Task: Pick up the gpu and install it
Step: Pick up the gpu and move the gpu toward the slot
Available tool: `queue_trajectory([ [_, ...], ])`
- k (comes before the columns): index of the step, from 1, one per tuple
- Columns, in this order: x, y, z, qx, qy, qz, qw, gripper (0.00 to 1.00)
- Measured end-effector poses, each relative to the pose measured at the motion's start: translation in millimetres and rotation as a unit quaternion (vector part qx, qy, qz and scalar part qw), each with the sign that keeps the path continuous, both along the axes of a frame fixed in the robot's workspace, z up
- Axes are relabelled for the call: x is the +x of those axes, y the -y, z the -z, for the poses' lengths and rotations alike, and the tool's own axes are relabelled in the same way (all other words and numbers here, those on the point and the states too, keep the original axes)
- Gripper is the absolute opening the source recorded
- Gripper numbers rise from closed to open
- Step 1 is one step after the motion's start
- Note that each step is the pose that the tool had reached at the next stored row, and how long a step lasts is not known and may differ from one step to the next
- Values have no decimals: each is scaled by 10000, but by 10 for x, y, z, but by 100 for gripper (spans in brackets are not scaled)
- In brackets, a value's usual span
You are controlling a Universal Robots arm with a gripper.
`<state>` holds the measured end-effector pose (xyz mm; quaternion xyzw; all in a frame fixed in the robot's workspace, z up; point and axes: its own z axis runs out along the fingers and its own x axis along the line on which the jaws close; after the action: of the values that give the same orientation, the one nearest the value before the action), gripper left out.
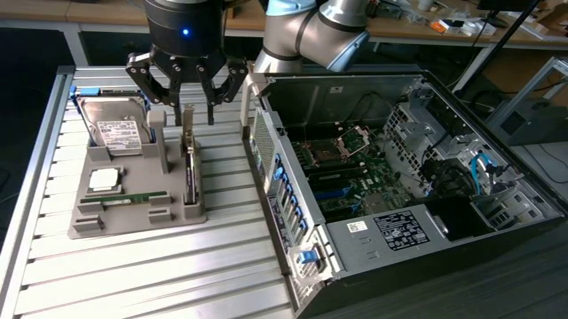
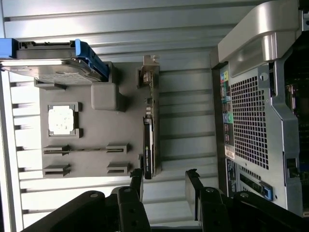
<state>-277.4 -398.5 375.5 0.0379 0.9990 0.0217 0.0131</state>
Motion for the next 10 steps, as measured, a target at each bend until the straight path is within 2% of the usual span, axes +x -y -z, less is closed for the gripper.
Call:
queue_trajectory([
  [10,0,-5,17,-1,-1,0,10000,48],
])
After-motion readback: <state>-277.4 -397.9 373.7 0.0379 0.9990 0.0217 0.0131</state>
